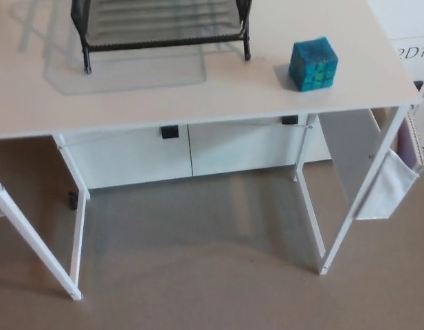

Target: The robot walks towards a desk on which a file tray is kept in the middle and a cube is kept to its right. The robot lifts the cube using its right hand and places it on the file tray.

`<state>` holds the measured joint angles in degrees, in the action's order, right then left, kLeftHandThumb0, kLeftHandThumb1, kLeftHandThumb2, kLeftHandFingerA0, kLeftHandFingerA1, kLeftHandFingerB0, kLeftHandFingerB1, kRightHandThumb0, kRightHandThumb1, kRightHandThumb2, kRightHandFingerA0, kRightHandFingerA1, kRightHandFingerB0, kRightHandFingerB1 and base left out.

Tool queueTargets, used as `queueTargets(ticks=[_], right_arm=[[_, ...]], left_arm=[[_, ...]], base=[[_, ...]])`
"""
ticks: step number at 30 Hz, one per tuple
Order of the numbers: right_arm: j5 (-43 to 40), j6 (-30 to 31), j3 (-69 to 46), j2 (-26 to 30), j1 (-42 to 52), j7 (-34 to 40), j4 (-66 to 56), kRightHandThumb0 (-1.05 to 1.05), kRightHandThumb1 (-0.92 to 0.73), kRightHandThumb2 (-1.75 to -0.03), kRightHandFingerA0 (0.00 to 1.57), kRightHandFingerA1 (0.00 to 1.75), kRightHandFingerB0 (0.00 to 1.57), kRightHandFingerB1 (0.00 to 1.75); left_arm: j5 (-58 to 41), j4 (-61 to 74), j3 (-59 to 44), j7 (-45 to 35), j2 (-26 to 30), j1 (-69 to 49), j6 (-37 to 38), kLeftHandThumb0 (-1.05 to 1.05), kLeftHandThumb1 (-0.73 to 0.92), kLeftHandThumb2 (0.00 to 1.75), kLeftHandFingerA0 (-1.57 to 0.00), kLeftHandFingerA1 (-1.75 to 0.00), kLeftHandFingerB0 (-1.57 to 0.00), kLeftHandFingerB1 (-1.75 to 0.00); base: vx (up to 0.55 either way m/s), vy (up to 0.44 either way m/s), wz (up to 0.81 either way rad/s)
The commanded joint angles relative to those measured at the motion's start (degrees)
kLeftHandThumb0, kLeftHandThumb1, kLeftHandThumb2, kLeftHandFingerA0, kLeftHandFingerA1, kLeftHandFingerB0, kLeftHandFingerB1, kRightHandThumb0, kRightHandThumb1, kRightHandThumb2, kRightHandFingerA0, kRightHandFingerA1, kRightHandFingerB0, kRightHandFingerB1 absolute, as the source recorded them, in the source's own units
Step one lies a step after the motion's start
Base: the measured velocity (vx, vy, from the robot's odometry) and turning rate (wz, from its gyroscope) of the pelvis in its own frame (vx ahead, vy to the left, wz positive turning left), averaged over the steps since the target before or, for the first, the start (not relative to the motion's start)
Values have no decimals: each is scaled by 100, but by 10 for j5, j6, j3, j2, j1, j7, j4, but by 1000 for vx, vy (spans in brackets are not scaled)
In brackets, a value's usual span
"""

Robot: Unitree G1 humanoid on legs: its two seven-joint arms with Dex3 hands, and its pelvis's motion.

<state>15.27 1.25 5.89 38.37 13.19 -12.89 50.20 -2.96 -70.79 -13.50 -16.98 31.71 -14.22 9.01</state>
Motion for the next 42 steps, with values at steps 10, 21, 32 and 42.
queueTargets(ticks=[10, 21, 32, 42], right_arm=[[-43, -56, -51, -16, -33, -48, 86, -61, -43, -82, 2, 31, 2, 21], [-35, -66, -36, -24, -55, -45, 123, -61, -43, -82, 2, 31, 2, 21], [-9, -38, -25, -19, -38, 18, 81, -83, -62, -59, 52, 61, 24, 38], [-101, -70, -129, -36, -37, -29, 90, -51, -35, -78, 0, 43, 0, 35]], left_arm=[[27, 13, 25, 2, 28, 9, 25, -105, 58, 116, -7, -78, -8, -73], [3, 6, 9, -3, 29, 1, 7, -103, 74, 60, -6, -95, -3, -85], [-3, -4, -4, 5, 28, 1, 6, -104, 79, 64, -1, -93, 0, -79], [-14, -5, -25, -17, 29, -2, 9, -105, 79, 64, 0, -95, 0, -82]], base=[[290, 332, -11], [244, 2, 8], [165, -131, -2], [-26, 97, 6]])
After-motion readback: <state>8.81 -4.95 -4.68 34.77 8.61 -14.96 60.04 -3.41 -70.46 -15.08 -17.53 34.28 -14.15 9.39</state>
